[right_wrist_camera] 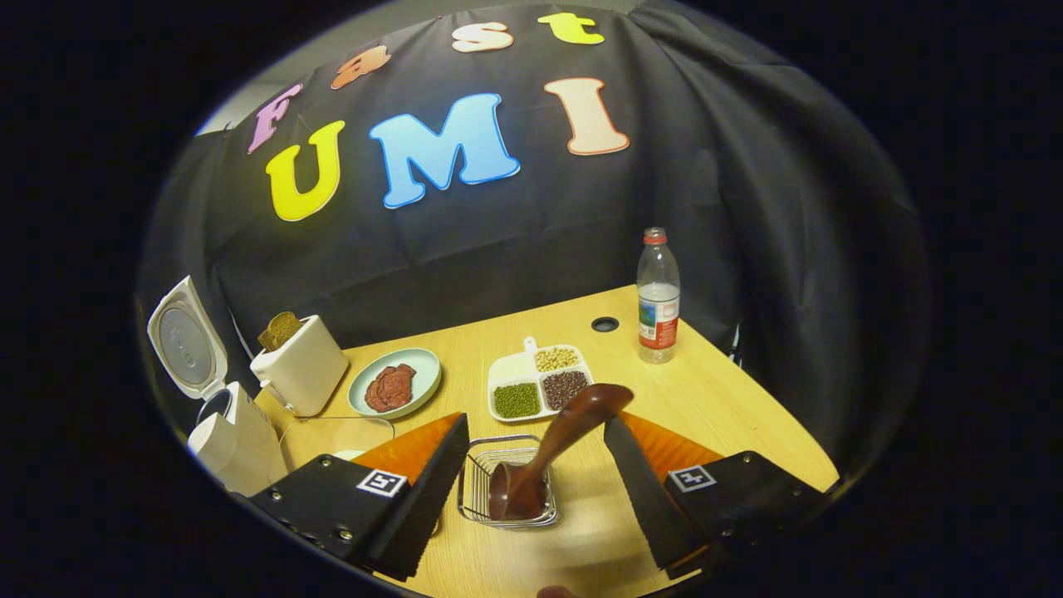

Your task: Close the left gripper, press the button to open the rice cooker; take a wooden spoon from the chopstick holder with the right hand, scoop a spoonful of rice and pour it into the rice cooker, then put the wooden spoon back into the chopstick holder.

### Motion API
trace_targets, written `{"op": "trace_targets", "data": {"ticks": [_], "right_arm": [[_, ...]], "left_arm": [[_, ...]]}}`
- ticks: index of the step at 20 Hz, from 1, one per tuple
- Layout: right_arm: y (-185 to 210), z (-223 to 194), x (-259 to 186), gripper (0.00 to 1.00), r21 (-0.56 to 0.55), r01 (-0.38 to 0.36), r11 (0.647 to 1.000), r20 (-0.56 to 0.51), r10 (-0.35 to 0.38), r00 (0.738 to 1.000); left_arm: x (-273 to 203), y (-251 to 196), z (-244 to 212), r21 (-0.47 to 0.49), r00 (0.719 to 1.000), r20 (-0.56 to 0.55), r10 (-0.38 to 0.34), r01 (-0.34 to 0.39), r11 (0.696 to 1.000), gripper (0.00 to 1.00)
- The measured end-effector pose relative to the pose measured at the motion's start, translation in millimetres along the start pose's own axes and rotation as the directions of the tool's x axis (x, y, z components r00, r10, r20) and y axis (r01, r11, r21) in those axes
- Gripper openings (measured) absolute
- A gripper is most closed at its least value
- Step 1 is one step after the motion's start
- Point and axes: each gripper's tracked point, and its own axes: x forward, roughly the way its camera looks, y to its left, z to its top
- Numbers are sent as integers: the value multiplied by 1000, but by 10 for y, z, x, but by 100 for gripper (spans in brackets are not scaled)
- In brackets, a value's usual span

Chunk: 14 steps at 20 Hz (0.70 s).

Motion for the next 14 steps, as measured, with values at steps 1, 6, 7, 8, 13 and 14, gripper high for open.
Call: {"op": "trace_targets", "data": {"ticks": [1, 6, 7, 8, 13, 14], "right_arm": [[-17, 82, -88, 99, -14, 4, 1000, 23, -4, 1000], [-22, 664, -603, 99, -106, 17, 994, 170, 1, 985], [10, 788, -714, 99, -123, 11, 992, 206, 14, 978], [57, 887, -806, 99, -144, 7, 990, 240, 28, 970], [52, 1170, -1228, 99, -183, 25, 983, 324, 37, 945], [21, 1170, -1268, 99, -179, 31, 983, 328, 30, 944]], "left_arm": [[33, 24, -2, -2, 1000, -3, 2, -2, 1000, 98], [214, 99, 44, 3, 1000, 3, 3, -3, 1000, 96], [258, 127, 71, 12, 1000, 5, 11, -11, 1000, 99], [305, 167, 87, 22, 1000, 2, 22, -22, 1000, 96], [667, 448, 189, 32, 996, -10, 87, -87, 996, 97], [774, 513, 208, 35, 995, -12, 101, -101, 994, 97]]}}
